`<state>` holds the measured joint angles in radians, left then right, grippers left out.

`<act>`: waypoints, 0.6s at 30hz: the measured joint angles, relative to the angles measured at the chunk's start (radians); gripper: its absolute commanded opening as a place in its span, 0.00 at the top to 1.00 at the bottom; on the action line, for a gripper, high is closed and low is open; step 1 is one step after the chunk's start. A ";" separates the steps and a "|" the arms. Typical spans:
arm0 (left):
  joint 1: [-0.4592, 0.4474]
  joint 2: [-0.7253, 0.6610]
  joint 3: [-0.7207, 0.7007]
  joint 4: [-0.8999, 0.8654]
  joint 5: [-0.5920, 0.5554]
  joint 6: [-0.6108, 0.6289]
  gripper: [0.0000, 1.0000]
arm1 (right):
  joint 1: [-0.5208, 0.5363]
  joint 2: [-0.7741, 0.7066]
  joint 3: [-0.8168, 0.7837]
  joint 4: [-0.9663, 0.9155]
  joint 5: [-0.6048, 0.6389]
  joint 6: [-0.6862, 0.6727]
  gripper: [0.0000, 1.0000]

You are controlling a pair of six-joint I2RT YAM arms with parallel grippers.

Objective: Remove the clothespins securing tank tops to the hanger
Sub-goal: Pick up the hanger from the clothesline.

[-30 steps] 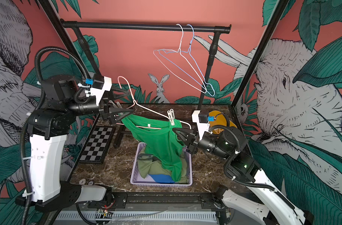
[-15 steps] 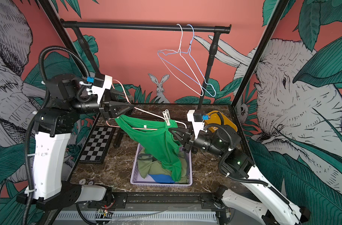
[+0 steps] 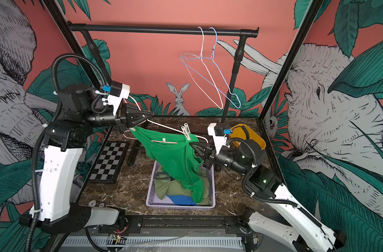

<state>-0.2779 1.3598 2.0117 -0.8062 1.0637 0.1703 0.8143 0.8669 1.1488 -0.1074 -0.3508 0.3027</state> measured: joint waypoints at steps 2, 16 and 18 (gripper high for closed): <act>-0.001 0.000 -0.008 0.002 -0.018 -0.002 1.00 | 0.000 0.001 -0.002 -0.018 0.027 -0.009 0.67; -0.001 -0.007 -0.113 -0.017 -0.077 0.045 1.00 | 0.000 -0.057 0.018 -0.193 0.139 -0.072 0.34; -0.001 -0.017 -0.137 -0.026 -0.064 0.067 1.00 | 0.000 -0.057 0.047 -0.220 0.139 -0.076 0.34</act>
<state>-0.2787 1.3426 1.8748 -0.8322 0.9997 0.2371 0.8143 0.8097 1.1954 -0.3279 -0.2115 0.2272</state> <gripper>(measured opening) 0.068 0.656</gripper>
